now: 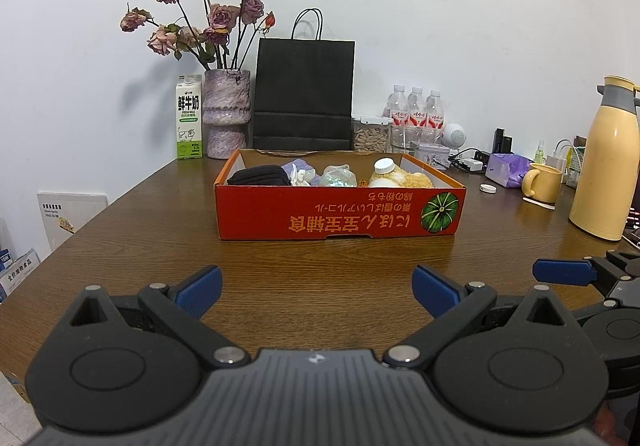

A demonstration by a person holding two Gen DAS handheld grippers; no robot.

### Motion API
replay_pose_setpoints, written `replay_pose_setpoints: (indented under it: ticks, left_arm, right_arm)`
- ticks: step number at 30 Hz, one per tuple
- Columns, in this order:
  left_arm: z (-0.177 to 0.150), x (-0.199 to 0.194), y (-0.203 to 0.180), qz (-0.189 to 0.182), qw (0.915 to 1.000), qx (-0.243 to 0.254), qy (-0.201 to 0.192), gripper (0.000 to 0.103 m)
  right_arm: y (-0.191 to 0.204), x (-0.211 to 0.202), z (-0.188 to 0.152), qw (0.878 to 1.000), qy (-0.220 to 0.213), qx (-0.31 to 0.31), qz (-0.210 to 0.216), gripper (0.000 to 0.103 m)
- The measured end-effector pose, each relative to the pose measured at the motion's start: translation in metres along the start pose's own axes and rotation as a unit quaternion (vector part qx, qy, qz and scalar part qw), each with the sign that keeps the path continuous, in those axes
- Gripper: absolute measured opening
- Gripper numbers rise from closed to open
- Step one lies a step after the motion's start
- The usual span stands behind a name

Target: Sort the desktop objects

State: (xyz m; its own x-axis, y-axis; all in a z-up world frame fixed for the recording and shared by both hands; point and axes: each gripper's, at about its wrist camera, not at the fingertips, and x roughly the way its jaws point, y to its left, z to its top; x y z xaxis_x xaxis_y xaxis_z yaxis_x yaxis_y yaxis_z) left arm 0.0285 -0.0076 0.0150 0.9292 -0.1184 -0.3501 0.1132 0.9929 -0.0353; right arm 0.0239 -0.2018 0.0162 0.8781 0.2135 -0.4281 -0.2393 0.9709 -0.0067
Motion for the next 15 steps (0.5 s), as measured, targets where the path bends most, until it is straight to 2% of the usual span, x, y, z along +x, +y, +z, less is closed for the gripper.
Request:
replay_pose_setpoints:
  ticks: [15]
  left_arm:
    - [-0.0007, 0.0003, 0.0003, 0.001, 1.0000, 0.000, 0.001, 0.103]
  right_arm:
    - [0.0005, 0.0005, 0.0005, 1.000, 0.002, 0.000, 0.000, 0.103]
